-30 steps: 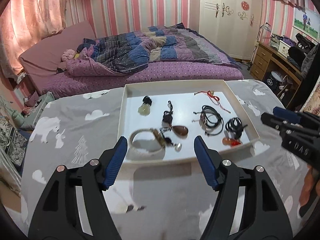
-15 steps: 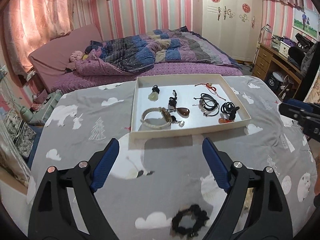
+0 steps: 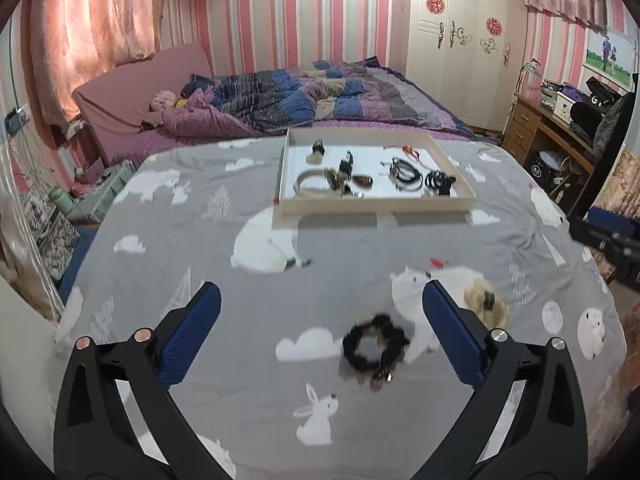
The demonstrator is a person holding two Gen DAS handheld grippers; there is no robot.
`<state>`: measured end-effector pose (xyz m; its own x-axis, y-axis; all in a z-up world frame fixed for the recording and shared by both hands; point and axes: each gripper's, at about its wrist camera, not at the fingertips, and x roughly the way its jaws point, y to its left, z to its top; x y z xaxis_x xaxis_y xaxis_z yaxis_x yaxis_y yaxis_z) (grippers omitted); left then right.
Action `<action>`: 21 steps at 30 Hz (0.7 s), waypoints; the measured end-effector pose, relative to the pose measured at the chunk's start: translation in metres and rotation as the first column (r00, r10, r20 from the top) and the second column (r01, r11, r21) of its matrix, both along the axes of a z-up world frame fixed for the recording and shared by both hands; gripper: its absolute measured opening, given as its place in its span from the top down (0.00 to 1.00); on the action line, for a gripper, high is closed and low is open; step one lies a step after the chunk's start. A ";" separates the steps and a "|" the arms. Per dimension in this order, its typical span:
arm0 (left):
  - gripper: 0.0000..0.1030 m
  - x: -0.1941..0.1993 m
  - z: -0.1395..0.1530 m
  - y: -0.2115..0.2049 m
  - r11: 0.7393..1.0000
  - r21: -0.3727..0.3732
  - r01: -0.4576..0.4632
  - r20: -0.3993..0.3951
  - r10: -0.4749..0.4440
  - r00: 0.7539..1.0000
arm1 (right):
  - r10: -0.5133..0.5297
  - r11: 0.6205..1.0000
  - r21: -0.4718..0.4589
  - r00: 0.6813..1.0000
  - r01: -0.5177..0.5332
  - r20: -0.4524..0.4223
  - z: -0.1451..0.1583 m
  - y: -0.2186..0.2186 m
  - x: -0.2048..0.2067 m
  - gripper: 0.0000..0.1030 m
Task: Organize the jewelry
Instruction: 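Withdraw both tools toward the black scrunchie and blonde braided hair band, then close the left tool on the black scrunchie while the right tool grasps the blonde hair band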
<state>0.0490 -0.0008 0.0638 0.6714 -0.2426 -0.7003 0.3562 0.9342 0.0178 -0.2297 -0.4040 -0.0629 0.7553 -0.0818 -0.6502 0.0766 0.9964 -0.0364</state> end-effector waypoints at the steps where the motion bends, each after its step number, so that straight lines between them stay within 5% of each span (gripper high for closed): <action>1: 0.03 -0.002 -0.008 0.003 1.000 0.003 -0.002 -0.005 0.002 1.000 | -0.002 1.000 -0.007 1.000 0.002 -0.006 -0.006 0.002 -0.001 0.44; 11: 0.03 0.006 -0.074 0.001 0.997 0.076 0.002 -0.063 0.003 0.998 | -0.040 0.999 0.026 0.990 0.044 -0.134 -0.098 -0.003 0.002 0.44; 21: 0.04 0.029 -0.101 -0.008 0.994 0.106 -0.007 -0.108 0.019 0.994 | -0.071 0.997 0.020 0.982 0.075 -0.172 -0.118 -0.014 0.016 0.44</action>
<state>0.0777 -0.0085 -0.0370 0.5926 -0.1554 -0.7903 0.3491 0.9338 0.0781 -0.2133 -0.4181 -0.1807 0.6251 -0.1137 -0.7722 0.1441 0.9891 -0.0290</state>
